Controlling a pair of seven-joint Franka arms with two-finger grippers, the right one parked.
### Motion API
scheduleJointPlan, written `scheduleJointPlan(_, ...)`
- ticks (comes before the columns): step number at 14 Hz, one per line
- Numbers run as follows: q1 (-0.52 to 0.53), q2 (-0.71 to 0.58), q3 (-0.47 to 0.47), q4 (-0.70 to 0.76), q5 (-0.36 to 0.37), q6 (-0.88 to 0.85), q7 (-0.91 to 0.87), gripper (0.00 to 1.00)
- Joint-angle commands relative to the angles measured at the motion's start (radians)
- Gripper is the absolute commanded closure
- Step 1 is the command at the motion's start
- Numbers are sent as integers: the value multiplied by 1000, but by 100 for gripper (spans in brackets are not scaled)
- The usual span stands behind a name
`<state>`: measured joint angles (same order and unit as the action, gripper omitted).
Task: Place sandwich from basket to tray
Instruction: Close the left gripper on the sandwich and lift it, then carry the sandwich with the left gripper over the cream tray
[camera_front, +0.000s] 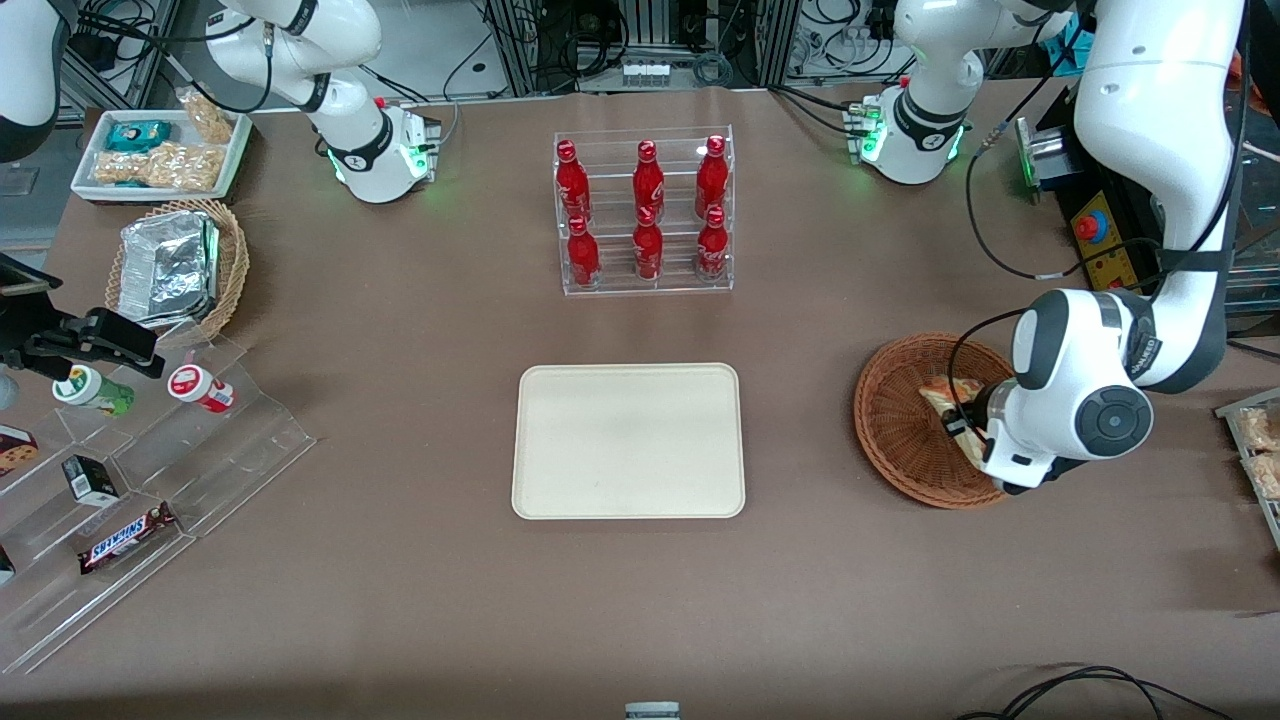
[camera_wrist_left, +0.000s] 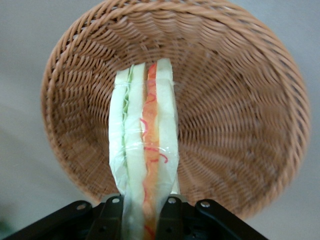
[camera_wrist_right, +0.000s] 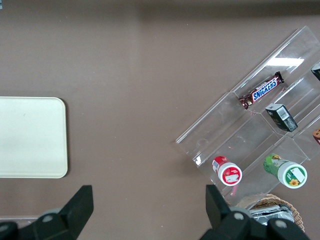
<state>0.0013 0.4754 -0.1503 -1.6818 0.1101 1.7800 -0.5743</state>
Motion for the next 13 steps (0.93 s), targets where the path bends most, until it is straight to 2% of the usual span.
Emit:
scheduleJointPlan(1, -107, -3, 5, 129, 20, -146, 14, 87)
scheduleJointPlan(4, -281, 15, -9, 168, 32, -117, 30, 85)
scheduleJointPlan(6, -416, 154, -6, 284, 39, -25, -8, 85)
scheduleJointPlan(8, -446, 231, -11, 329, 72, 10, -52, 85)
scheduleJointPlan(10, -490, 245, -12, 326, 88, 103, -50, 85)
scheduleJointPlan(12, -510, 271, -15, 321, 85, 227, -42, 73)
scheduleJointPlan(13, -536, 282, -18, 320, 85, 287, -53, 73)
